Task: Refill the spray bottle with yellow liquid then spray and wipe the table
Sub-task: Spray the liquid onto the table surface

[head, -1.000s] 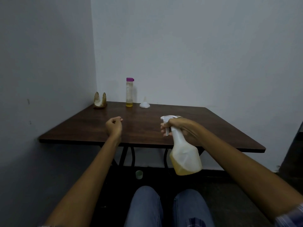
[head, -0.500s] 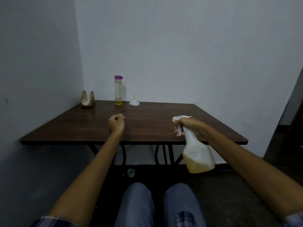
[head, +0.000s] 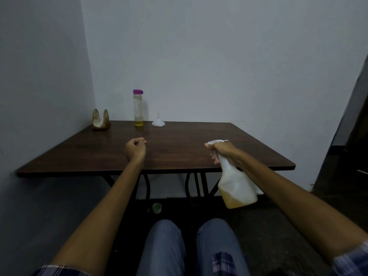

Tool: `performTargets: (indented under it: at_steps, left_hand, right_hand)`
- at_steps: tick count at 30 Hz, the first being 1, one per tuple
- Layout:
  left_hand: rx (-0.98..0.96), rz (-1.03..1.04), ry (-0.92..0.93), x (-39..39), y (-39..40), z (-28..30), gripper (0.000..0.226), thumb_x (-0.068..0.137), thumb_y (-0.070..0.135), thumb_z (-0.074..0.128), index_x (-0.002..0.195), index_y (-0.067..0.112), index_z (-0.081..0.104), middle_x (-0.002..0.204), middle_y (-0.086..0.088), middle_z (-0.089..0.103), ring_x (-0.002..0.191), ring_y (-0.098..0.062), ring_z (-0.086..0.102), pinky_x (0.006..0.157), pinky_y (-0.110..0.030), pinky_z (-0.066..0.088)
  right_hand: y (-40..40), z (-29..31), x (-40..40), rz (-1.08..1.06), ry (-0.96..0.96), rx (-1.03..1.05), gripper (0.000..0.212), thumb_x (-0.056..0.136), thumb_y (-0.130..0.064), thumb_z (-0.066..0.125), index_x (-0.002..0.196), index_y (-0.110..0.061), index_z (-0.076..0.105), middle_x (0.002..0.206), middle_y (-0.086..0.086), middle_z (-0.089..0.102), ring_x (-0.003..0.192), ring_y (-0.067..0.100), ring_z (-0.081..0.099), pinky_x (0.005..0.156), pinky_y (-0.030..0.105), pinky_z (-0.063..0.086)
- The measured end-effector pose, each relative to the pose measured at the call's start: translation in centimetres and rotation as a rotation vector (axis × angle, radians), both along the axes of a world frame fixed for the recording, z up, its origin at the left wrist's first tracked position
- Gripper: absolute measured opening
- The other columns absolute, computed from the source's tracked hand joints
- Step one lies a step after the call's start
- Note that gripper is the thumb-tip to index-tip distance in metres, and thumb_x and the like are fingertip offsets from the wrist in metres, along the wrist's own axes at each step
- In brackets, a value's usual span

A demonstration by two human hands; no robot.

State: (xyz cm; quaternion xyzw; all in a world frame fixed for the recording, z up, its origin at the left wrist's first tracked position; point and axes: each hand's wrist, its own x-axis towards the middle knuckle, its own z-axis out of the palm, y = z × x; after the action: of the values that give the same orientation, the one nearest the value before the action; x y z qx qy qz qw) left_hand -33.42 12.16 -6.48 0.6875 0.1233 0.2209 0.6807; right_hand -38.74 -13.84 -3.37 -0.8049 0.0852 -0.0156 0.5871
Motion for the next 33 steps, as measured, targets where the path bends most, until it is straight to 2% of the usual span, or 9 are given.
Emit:
performTargets:
  at_steps: [3,6,10,13,17,20,24,29,33]
  left_hand:
    - [0.009,0.015,-0.001,0.0,0.4,0.0,0.024,0.094,0.011,0.046,0.109,0.010,0.065,0.111,-0.007,0.068,0.104,-0.020,0.061,0.094,-0.042,0.051]
    - [0.010,0.024,0.000,0.2,1.0,0.0,0.024,0.094,0.012,0.046,0.110,0.010,0.065,0.111,-0.006,0.068,0.104,-0.019,0.062,0.094,-0.042,0.051]
    - [0.011,0.028,0.002,0.1,1.5,0.0,0.025,0.094,0.011,0.046,0.110,0.010,0.065,0.111,-0.007,0.068,0.105,-0.019,0.062,0.094,-0.042,0.051]
    - [0.008,-0.002,-0.006,0.1,1.1,0.0,0.023,0.094,0.012,0.047,0.110,0.010,0.065,0.110,-0.006,0.069,0.104,-0.019,0.062,0.095,-0.043,0.051]
    - [-0.004,-0.087,-0.020,0.2,0.0,0.2,0.019,0.093,0.013,0.051,0.105,0.009,0.066,0.106,-0.007,0.069,0.074,-0.012,0.058,0.086,-0.038,0.052]
    - [0.012,-0.079,-0.019,0.3,-0.1,0.4,0.018,0.093,0.014,0.051,0.101,0.010,0.067,0.107,-0.008,0.070,0.086,-0.017,0.061,0.090,-0.040,0.053]
    - [0.007,-0.047,-0.007,0.5,1.0,0.4,0.017,0.094,0.014,0.050,0.099,0.012,0.066,0.107,-0.007,0.070,0.086,-0.017,0.061,0.089,-0.040,0.053]
    - [0.023,-0.024,0.006,0.4,1.9,0.2,0.021,0.094,0.014,0.050,0.106,0.009,0.066,0.109,-0.008,0.069,0.106,-0.022,0.061,0.096,-0.044,0.050]
    - [0.033,-0.009,-0.002,0.3,2.6,0.1,0.021,0.094,0.014,0.049,0.105,0.008,0.066,0.109,-0.009,0.069,0.105,-0.022,0.061,0.096,-0.045,0.050]
  right_hand:
    - [0.1,0.0,0.3,-0.023,-0.049,-0.030,0.007,0.089,-0.023,0.060,0.094,-0.020,0.063,0.058,0.004,0.051,0.060,0.015,0.049,0.054,0.026,0.044]
    - [-0.1,1.0,0.2,0.062,-0.004,0.020,0.020,0.091,-0.022,0.057,0.110,-0.013,0.059,0.051,0.009,0.062,0.081,0.022,0.065,0.058,0.029,0.054]
    - [0.4,1.4,0.2,-0.004,-0.060,-0.051,0.008,0.091,-0.020,0.057,0.098,-0.019,0.060,0.059,0.004,0.051,0.055,0.014,0.049,0.049,0.025,0.043]
    - [1.3,1.2,0.2,0.072,-0.036,-0.003,0.008,0.092,-0.015,0.054,0.089,-0.020,0.059,0.052,0.004,0.050,0.058,0.014,0.049,0.048,0.024,0.044]
    - [2.6,0.9,-0.1,0.058,-0.029,-0.033,0.019,0.094,-0.014,0.049,0.078,-0.022,0.057,0.049,0.000,0.050,0.059,0.015,0.046,0.050,0.024,0.042]
    - [2.8,0.6,-0.1,0.016,-0.032,-0.066,0.016,0.095,-0.016,0.047,0.085,-0.022,0.059,0.059,-0.002,0.047,0.056,0.014,0.041,0.053,0.024,0.039]
    - [2.3,1.1,-0.2,0.109,-0.008,0.035,0.014,0.093,-0.018,0.055,0.106,-0.015,0.060,0.054,0.003,0.063,0.071,0.018,0.062,0.051,0.025,0.053]
    - [3.1,1.0,0.4,0.072,-0.053,-0.043,0.006,0.091,-0.019,0.054,0.094,-0.019,0.059,0.059,0.001,0.042,0.053,0.013,0.039,0.050,0.023,0.035]
    - [4.7,2.0,-0.3,0.256,0.030,0.045,0.012,0.093,-0.010,0.051,0.092,-0.018,0.059,0.064,0.011,0.059,0.062,0.016,0.066,0.047,0.023,0.051]
